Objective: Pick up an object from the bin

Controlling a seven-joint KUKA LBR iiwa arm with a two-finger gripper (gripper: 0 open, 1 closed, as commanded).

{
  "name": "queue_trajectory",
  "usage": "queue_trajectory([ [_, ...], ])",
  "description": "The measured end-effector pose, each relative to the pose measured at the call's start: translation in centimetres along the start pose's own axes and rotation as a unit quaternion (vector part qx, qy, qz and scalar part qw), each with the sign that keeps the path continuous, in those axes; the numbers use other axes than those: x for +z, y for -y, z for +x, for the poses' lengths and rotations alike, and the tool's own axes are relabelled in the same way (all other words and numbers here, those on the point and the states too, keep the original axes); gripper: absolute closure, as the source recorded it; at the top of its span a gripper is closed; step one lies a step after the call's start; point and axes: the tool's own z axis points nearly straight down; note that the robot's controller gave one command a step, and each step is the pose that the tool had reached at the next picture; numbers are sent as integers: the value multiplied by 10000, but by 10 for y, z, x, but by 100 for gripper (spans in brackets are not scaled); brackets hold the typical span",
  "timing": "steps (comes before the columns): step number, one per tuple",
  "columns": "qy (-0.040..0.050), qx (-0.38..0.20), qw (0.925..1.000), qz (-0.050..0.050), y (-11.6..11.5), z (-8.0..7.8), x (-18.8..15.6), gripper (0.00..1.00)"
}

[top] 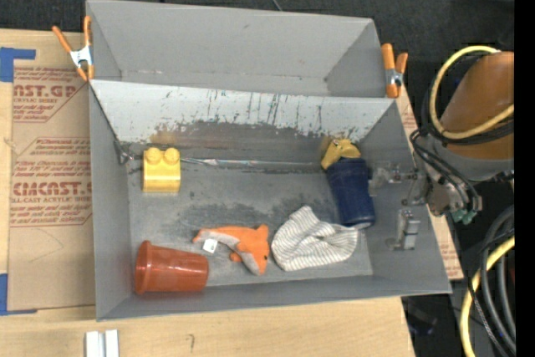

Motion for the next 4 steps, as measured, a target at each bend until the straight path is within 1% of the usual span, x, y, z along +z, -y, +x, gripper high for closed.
queue_trajectory([
  [1,39,-11,10000,7,-1,-2,-5,0],
  [2,50,-670,9977,11,-23,5,50,0],
  [3,43,-931,9956,-2,-65,12,45,0],
  [4,37,-519,9986,-1,-64,13,74,0],
])
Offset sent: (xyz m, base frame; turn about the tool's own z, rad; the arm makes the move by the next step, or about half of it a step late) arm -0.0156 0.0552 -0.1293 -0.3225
